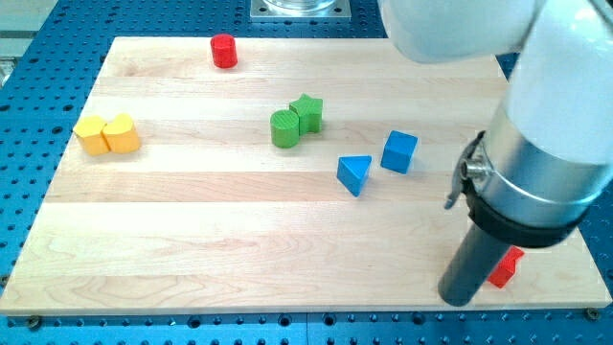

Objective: Slide the red circle into the red star

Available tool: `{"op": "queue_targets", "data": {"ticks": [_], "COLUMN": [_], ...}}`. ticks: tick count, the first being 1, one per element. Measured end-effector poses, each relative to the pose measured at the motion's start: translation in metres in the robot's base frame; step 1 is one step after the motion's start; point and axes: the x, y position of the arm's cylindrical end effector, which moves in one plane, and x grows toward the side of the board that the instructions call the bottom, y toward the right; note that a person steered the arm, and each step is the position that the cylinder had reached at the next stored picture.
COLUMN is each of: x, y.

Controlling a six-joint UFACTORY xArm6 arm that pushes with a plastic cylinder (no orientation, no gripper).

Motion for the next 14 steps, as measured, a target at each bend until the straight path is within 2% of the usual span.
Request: {"op": "queue_targets", "data": {"ticks": [2,3,4,7,8,9,11,12,13,14], "x": [-0.017,-0.021,-0.062,-0.23,-0.272,-0.278,-0.402,-0.426,-0.425,-0.424], "y": [0.045,0.016,-0.037,-0.047,-0.068,-0.079,-0.162,-0.198,-0.29,-0.343]}}
